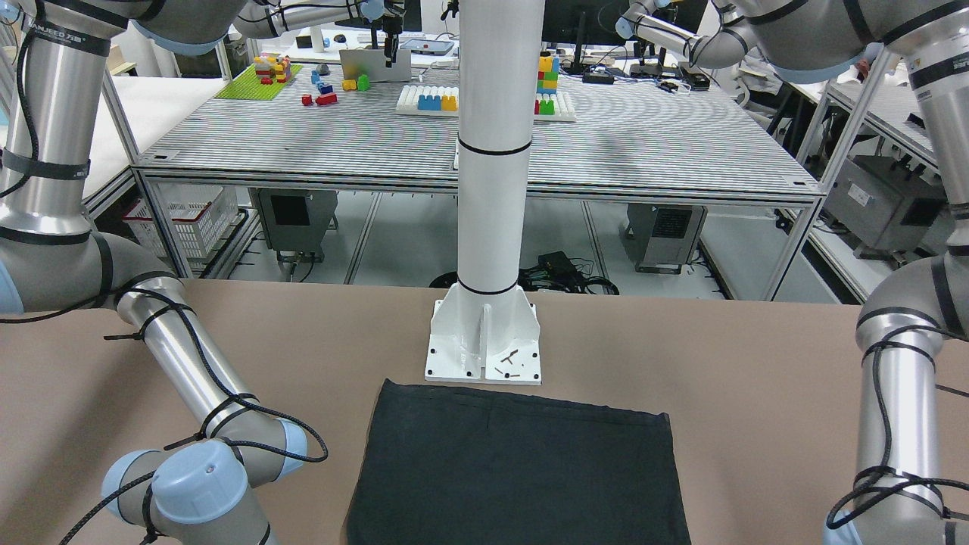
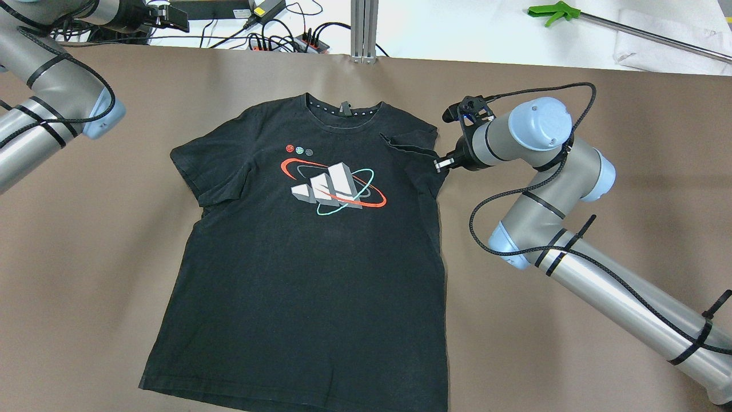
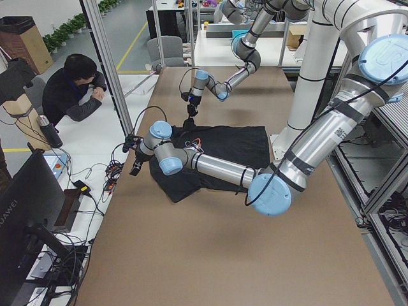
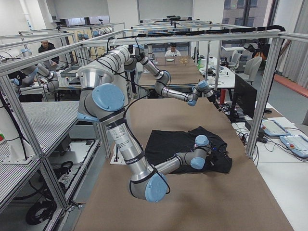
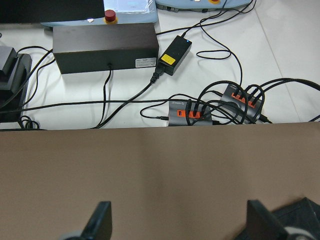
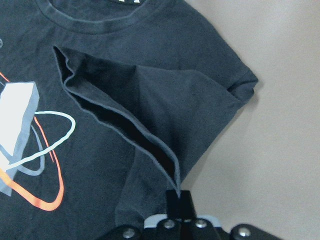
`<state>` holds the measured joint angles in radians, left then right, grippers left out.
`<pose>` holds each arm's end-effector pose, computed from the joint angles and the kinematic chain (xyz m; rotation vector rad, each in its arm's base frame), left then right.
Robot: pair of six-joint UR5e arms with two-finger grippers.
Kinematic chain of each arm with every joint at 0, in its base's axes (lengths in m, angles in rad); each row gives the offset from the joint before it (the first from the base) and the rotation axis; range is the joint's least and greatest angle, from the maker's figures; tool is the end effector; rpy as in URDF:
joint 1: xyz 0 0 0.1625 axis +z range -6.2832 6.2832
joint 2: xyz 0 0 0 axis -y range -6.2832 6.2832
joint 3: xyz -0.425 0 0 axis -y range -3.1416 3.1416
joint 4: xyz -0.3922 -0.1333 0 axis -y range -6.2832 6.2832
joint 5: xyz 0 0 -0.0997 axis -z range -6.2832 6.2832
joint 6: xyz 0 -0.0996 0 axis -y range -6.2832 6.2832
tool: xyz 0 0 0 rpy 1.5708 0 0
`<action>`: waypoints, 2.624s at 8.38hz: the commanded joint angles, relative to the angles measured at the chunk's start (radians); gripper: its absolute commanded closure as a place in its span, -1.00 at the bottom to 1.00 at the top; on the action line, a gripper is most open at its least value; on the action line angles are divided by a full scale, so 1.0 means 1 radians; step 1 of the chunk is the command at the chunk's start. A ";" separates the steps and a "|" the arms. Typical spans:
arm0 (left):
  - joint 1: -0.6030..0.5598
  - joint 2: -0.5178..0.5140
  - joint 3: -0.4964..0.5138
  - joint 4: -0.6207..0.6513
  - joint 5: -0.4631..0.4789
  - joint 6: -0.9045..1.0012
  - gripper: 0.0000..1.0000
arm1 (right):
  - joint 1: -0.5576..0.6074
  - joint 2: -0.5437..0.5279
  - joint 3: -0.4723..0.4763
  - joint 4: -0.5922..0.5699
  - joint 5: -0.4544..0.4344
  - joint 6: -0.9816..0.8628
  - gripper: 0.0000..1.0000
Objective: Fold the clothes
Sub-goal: 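Lay the sleeve across the shirt front and release with the right gripper, then grasp the sleeve nearest the left gripper while the right gripper withdraws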
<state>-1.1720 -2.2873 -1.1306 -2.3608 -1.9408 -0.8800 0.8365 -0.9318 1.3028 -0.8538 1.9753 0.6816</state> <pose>0.2155 -0.7620 0.3336 0.6466 0.8975 -0.2341 -0.4303 -0.6171 0.3157 0.5790 -0.9747 -0.2669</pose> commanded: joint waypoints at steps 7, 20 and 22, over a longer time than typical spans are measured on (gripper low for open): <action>0.000 -0.015 0.002 0.008 0.016 -0.001 -0.89 | -0.168 0.005 0.110 -0.013 -0.090 0.168 1.00; 0.126 0.221 -0.122 -0.161 -0.089 -0.056 -0.89 | 0.087 0.016 0.162 -0.160 0.054 0.170 -0.88; 0.147 0.258 -0.144 -0.158 -0.086 -0.033 -0.89 | 0.095 0.014 0.161 -0.160 0.054 0.171 -0.88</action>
<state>-1.0477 -2.0699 -1.2484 -2.5175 -2.0272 -0.9299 0.9172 -0.9163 1.4653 -1.0116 2.0228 0.8515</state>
